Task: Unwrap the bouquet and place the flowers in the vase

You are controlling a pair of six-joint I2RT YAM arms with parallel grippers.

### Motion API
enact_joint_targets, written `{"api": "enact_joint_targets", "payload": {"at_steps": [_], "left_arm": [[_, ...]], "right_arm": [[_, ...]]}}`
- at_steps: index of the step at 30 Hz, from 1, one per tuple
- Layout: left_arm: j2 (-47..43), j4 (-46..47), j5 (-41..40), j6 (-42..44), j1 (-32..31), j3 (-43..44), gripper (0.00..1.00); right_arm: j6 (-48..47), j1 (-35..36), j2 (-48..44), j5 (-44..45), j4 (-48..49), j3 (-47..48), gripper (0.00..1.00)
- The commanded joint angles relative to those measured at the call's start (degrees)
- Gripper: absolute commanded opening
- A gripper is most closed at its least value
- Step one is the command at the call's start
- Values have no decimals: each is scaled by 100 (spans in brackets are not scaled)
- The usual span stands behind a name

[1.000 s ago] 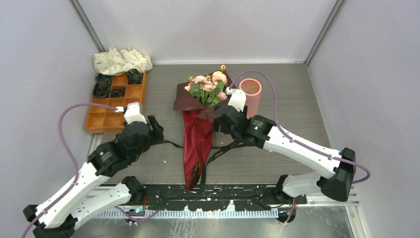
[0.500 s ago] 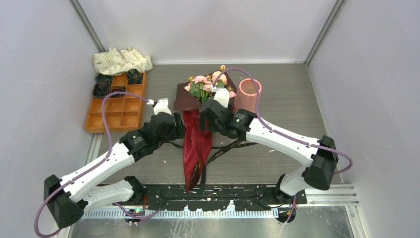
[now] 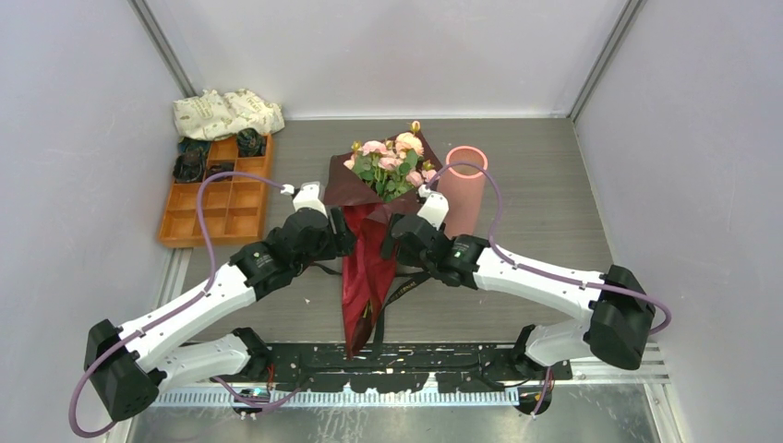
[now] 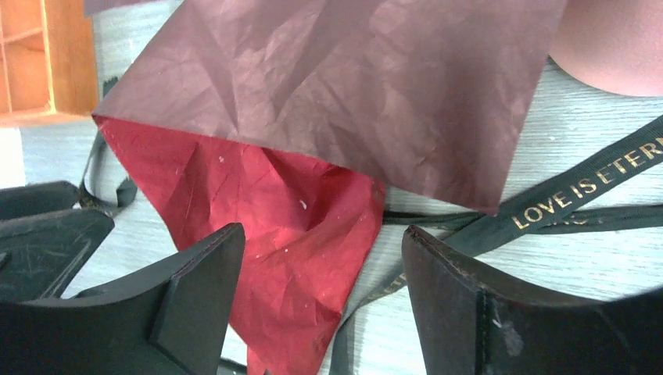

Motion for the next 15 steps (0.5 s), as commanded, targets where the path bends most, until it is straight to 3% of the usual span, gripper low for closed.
{"api": "enact_joint_targets", "payload": {"at_steps": [1,15], "left_arm": [[-187,347,-61,96,16,-78,63],[-287,318,-187,213,15,-142,63]], "right_arm": [[359,-9,-370,646,1116,-214,79],[59,-164,-51,1382,1450,92,76]]}}
